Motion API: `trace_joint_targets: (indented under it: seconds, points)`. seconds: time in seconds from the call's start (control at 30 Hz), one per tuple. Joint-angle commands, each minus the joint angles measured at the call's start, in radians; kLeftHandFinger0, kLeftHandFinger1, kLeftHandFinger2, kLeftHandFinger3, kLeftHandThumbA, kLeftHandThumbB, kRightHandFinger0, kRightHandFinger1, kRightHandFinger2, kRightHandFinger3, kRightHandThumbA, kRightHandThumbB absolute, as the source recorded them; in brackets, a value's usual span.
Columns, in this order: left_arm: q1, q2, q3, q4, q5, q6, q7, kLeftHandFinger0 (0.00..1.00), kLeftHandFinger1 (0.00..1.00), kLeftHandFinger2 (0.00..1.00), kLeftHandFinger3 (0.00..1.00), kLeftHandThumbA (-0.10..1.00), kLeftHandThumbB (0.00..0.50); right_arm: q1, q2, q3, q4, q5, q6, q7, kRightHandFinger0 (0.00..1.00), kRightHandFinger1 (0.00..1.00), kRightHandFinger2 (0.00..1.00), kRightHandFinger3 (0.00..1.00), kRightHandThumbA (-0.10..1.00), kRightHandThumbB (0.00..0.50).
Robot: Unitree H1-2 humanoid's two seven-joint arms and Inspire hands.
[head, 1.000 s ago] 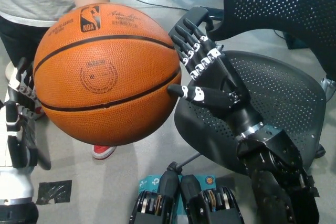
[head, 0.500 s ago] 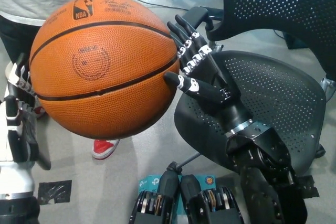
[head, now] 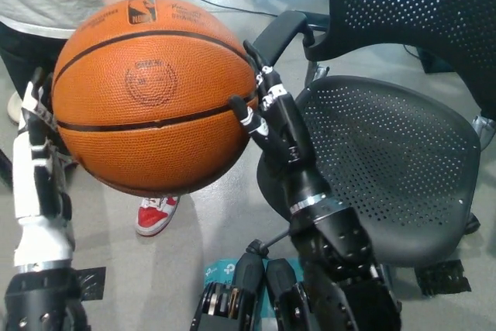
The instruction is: The robot grabs the basketball from a person using both hands and then drops it on the black chair in the front
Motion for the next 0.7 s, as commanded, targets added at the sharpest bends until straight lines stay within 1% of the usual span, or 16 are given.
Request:
trace_joint_targets:
  seconds: [0.0, 0.03, 0.07, 0.13, 0.17, 0.2, 0.23, 0.27, 0.33, 0.37, 0.43, 0.5, 0.6, 0.63, 0.67]
  points:
    - [-0.077, -0.040, -0.161, -0.004, 0.067, 0.047, -0.091, 1.00, 1.00, 1.00, 1.00, 1.00, 0.145, -0.055, 0.109, 0.124, 0.112, -0.166, -0.125, 0.010, 1.00, 1.00, 1.00, 1.00, 1.00, 0.206]
    - [-0.094, -0.043, -0.173, 0.005, 0.101, 0.064, -0.079, 1.00, 1.00, 1.00, 1.00, 1.00, 0.160, -0.066, 0.111, 0.120, 0.128, -0.156, -0.141, 0.015, 1.00, 1.00, 1.00, 1.00, 1.00, 0.201]
    - [-0.100, -0.050, -0.177, 0.004, 0.093, 0.079, -0.072, 1.00, 1.00, 1.00, 1.00, 1.00, 0.169, -0.068, 0.122, 0.116, 0.142, -0.142, -0.149, 0.013, 1.00, 1.00, 1.00, 1.00, 1.00, 0.200]
    - [-0.119, -0.058, -0.182, -0.002, 0.079, 0.113, -0.067, 1.00, 1.00, 1.00, 1.00, 1.00, 0.165, -0.076, 0.127, 0.107, 0.144, -0.106, -0.151, 0.024, 1.00, 1.00, 1.00, 1.00, 1.00, 0.199]
    - [-0.120, -0.057, -0.184, -0.003, 0.078, 0.115, -0.065, 1.00, 1.00, 1.00, 1.00, 1.00, 0.165, -0.076, 0.128, 0.107, 0.146, -0.105, -0.154, 0.023, 1.00, 1.00, 1.00, 1.00, 1.00, 0.198]
    - [-0.127, -0.037, -0.192, 0.000, 0.067, 0.121, -0.082, 1.00, 1.00, 1.00, 1.00, 1.00, 0.157, -0.075, 0.130, 0.104, 0.138, -0.116, -0.147, 0.002, 1.00, 1.00, 1.00, 1.00, 1.00, 0.199]
    - [-0.136, -0.005, -0.191, 0.008, 0.010, 0.125, -0.123, 1.00, 1.00, 1.00, 1.00, 1.00, 0.160, -0.072, 0.129, 0.105, 0.132, -0.147, -0.148, -0.029, 1.00, 1.00, 1.00, 1.00, 1.00, 0.189]
    - [-0.146, 0.016, -0.183, 0.027, -0.051, 0.119, -0.159, 1.00, 1.00, 1.00, 1.00, 1.00, 0.173, -0.072, 0.128, 0.102, 0.131, -0.153, -0.147, -0.045, 1.00, 1.00, 1.00, 1.00, 1.00, 0.197]
    - [-0.160, 0.046, -0.179, 0.076, -0.093, 0.063, -0.186, 1.00, 1.00, 1.00, 1.00, 1.00, 0.179, -0.075, 0.125, 0.096, 0.128, -0.119, -0.152, -0.034, 1.00, 1.00, 1.00, 1.00, 1.00, 0.178]
    - [-0.165, 0.055, -0.182, 0.091, -0.081, 0.046, -0.182, 1.00, 1.00, 1.00, 1.00, 1.00, 0.176, -0.076, 0.123, 0.095, 0.126, -0.108, -0.150, -0.028, 1.00, 1.00, 1.00, 1.00, 1.00, 0.177]
    - [-0.173, 0.061, -0.197, 0.133, -0.018, 0.008, -0.146, 1.00, 1.00, 1.00, 1.00, 1.00, 0.214, -0.082, 0.116, 0.089, 0.133, -0.095, -0.150, -0.025, 1.00, 1.00, 1.00, 1.00, 1.00, 0.183]
    - [-0.174, 0.058, -0.218, 0.171, 0.038, -0.032, -0.104, 1.00, 1.00, 1.00, 1.00, 1.00, 0.210, -0.082, 0.115, 0.089, 0.133, -0.097, -0.146, -0.034, 1.00, 1.00, 1.00, 1.00, 1.00, 0.186]
    - [-0.189, 0.048, -0.236, 0.189, 0.049, -0.035, -0.081, 1.00, 1.00, 1.00, 1.00, 1.00, 0.200, -0.086, 0.101, 0.090, 0.099, -0.070, -0.069, -0.027, 1.00, 1.00, 1.00, 1.00, 1.00, 0.239]
    - [-0.193, 0.042, -0.241, 0.192, 0.058, -0.036, -0.072, 1.00, 1.00, 1.00, 1.00, 1.00, 0.202, -0.088, 0.096, 0.088, 0.093, -0.069, -0.061, -0.029, 1.00, 1.00, 1.00, 1.00, 1.00, 0.242]
    - [-0.194, 0.034, -0.244, 0.185, 0.060, -0.021, -0.068, 1.00, 1.00, 1.00, 1.00, 1.00, 0.206, -0.086, 0.093, 0.087, 0.072, -0.056, -0.035, -0.025, 1.00, 1.00, 1.00, 1.00, 1.00, 0.242]
